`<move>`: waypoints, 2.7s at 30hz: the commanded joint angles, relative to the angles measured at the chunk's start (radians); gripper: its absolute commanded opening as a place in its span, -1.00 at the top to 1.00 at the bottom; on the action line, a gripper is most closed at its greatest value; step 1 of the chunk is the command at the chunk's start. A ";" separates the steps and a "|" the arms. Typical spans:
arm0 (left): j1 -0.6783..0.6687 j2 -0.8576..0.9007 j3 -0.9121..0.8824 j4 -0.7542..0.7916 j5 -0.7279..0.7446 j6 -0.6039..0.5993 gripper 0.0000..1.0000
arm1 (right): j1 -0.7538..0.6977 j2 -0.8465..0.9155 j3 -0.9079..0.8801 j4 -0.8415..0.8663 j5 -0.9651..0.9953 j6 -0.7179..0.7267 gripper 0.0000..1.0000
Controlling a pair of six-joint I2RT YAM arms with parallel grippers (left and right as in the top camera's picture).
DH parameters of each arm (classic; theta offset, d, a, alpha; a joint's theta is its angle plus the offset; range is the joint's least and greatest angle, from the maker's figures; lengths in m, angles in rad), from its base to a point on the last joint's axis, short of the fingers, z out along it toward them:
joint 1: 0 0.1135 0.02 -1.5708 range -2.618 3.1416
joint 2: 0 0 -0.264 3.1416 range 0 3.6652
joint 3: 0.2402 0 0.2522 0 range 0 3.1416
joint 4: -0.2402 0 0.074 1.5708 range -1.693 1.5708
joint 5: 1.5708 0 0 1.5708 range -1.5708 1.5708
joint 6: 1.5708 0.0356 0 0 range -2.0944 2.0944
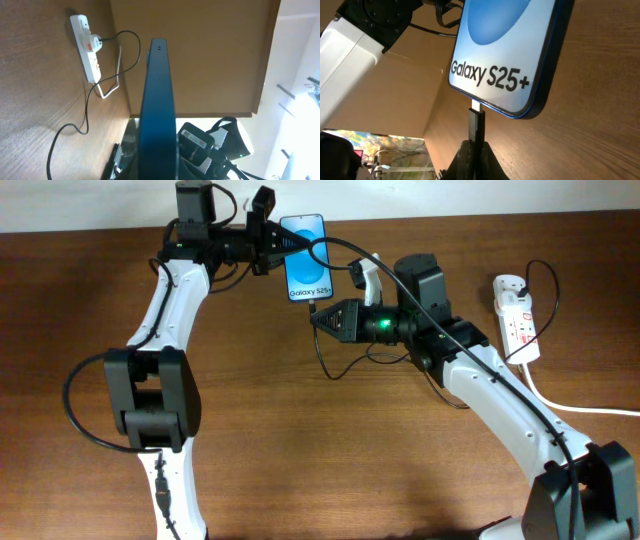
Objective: Plug charger to phone and switch on socket
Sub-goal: 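Align the USB-C plug under the phone's bottom port, then push the USB-C plug up into the phone's port with the right gripper, then open the right gripper and pull it back from the plugged phone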
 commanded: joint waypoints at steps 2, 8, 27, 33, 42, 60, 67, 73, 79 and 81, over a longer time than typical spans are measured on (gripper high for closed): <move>-0.007 -0.035 0.008 0.012 0.056 -0.009 1.00 | -0.012 -0.015 0.002 0.007 0.022 -0.002 0.92; -0.007 -0.035 0.008 0.015 0.056 -0.009 1.00 | -0.012 -0.015 0.002 0.018 0.025 -0.002 0.92; -0.034 -0.035 0.008 0.071 0.056 -0.002 1.00 | -0.019 -0.015 0.002 0.090 0.045 0.012 0.92; -0.035 -0.035 0.008 0.072 0.056 -0.002 1.00 | -0.048 -0.015 0.002 0.102 0.044 0.018 0.92; -0.050 -0.035 0.008 0.076 0.056 -0.001 1.00 | -0.052 -0.015 0.002 0.157 0.048 0.035 0.92; -0.050 -0.035 0.006 0.078 0.055 0.098 1.00 | -0.082 -0.016 0.002 0.005 0.005 -0.048 -0.09; -0.050 -0.034 -0.035 0.078 0.043 0.183 1.00 | -0.253 -0.054 0.002 -0.013 -0.134 -0.048 -0.13; -0.050 -0.033 -0.111 0.077 0.009 0.248 1.00 | -0.406 -0.073 0.002 -0.181 -0.132 -0.125 -0.14; -0.052 -0.033 -0.158 0.077 0.010 0.290 1.00 | -0.395 -0.073 0.002 -0.333 -0.021 -0.238 -0.15; -0.053 -0.033 -0.177 0.077 0.010 0.331 1.00 | -0.389 -0.073 0.002 -0.362 -0.004 -0.259 -0.15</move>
